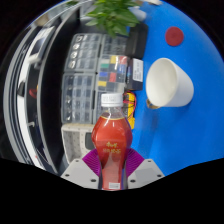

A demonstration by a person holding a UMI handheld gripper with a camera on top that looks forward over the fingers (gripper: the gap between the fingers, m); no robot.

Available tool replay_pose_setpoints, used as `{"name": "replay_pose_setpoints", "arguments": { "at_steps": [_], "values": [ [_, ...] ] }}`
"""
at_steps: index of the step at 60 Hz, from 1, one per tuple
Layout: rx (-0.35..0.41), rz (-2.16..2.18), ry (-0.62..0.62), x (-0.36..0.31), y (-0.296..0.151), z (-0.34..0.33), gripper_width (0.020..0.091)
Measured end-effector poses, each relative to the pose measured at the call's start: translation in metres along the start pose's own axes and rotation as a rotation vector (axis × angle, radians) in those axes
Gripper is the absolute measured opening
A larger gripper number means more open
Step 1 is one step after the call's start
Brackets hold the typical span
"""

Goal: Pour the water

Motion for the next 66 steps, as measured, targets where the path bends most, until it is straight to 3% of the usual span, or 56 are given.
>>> {"name": "replay_pose_setpoints", "arguments": {
  "at_steps": [18,38,49,59,66],
  "values": [
    [0.056,0.487,-0.045,-0.002,-0.042,-0.003,0.0282],
    [0.025,0.553,-0.016,-0.003,-0.046,-0.007,0.0283],
    [-0.067,0.086,0.002,-0.040,-0.057,-0.019,0.0284],
    [-0.049,-0.520,-0.015,-0.081,-0.113,-0.028,0.0283],
    [-0.029,-0.904,0.047,-0.108,-0.155,-0.042,0.0283]
  ]
}}
Point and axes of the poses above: the point between the fingertips, and its own axes, seen from behind it with the camera up: x to the right, y down, z forward, the way the camera looks, the point moved 6 cm from there along -z, backward, against the way the camera looks, and after that the axes turned 5 degrees about -y, right-handed, at the moved point
